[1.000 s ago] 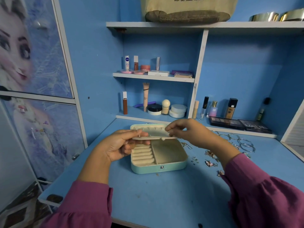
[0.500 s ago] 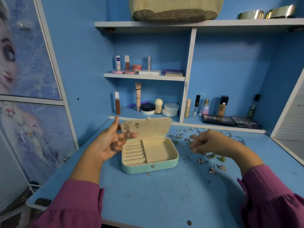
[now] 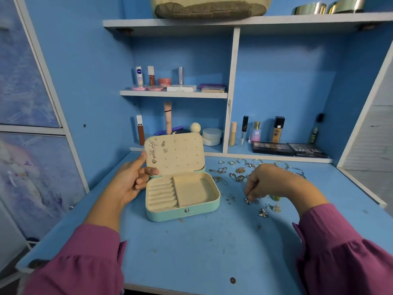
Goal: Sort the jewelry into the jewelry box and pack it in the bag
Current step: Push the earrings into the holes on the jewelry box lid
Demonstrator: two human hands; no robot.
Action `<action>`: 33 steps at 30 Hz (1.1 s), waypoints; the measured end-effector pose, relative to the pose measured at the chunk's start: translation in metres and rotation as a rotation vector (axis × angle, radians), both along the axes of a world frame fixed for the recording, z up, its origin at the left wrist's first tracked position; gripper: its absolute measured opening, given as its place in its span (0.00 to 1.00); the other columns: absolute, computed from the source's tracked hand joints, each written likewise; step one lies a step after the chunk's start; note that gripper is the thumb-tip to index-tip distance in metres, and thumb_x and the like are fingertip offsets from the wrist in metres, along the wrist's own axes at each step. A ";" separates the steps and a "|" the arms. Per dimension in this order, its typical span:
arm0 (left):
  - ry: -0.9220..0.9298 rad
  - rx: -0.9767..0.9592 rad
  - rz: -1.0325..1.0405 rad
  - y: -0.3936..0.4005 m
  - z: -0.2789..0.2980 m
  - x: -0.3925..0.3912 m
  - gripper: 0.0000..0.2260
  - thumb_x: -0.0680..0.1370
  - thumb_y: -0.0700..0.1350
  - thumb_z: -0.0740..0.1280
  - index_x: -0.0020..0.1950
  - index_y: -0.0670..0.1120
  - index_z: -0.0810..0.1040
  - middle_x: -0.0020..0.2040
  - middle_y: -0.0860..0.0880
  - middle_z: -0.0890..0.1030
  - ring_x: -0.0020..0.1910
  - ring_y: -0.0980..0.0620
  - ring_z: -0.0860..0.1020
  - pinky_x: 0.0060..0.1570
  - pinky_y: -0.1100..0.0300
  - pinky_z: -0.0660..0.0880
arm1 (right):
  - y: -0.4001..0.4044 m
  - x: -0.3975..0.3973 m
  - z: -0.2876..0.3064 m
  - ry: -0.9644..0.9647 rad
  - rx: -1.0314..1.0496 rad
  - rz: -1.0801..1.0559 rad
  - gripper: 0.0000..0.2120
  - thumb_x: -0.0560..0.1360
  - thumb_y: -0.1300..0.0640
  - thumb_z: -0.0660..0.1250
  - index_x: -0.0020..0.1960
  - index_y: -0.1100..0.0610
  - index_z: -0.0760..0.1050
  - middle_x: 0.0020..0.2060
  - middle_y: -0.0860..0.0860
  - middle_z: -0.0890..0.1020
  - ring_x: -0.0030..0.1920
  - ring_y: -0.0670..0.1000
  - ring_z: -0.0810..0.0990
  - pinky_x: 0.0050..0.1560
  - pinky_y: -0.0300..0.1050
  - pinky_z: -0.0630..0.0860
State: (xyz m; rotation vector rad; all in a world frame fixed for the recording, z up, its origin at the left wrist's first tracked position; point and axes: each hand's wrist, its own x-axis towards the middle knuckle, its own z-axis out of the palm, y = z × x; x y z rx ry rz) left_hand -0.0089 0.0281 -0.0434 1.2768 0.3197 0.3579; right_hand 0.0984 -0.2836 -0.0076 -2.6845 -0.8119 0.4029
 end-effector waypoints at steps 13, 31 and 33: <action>0.001 0.112 0.028 0.005 -0.008 0.006 0.06 0.80 0.39 0.62 0.49 0.43 0.78 0.26 0.48 0.77 0.16 0.59 0.60 0.15 0.71 0.55 | 0.009 0.001 -0.006 -0.109 0.019 0.012 0.03 0.71 0.54 0.73 0.39 0.47 0.81 0.37 0.43 0.82 0.37 0.46 0.79 0.38 0.40 0.76; 0.038 0.228 0.083 0.008 -0.010 0.008 0.06 0.79 0.40 0.64 0.51 0.43 0.79 0.25 0.48 0.77 0.17 0.58 0.60 0.17 0.69 0.56 | 0.003 0.002 -0.003 -0.139 0.057 -0.017 0.03 0.72 0.53 0.69 0.40 0.48 0.81 0.38 0.47 0.84 0.39 0.50 0.83 0.42 0.50 0.82; 0.042 0.265 0.111 0.008 -0.010 0.008 0.05 0.79 0.40 0.65 0.50 0.43 0.80 0.25 0.48 0.77 0.16 0.57 0.61 0.17 0.69 0.56 | 0.009 0.000 -0.006 -0.159 0.146 -0.018 0.03 0.72 0.52 0.68 0.40 0.48 0.80 0.37 0.46 0.83 0.36 0.51 0.82 0.39 0.50 0.82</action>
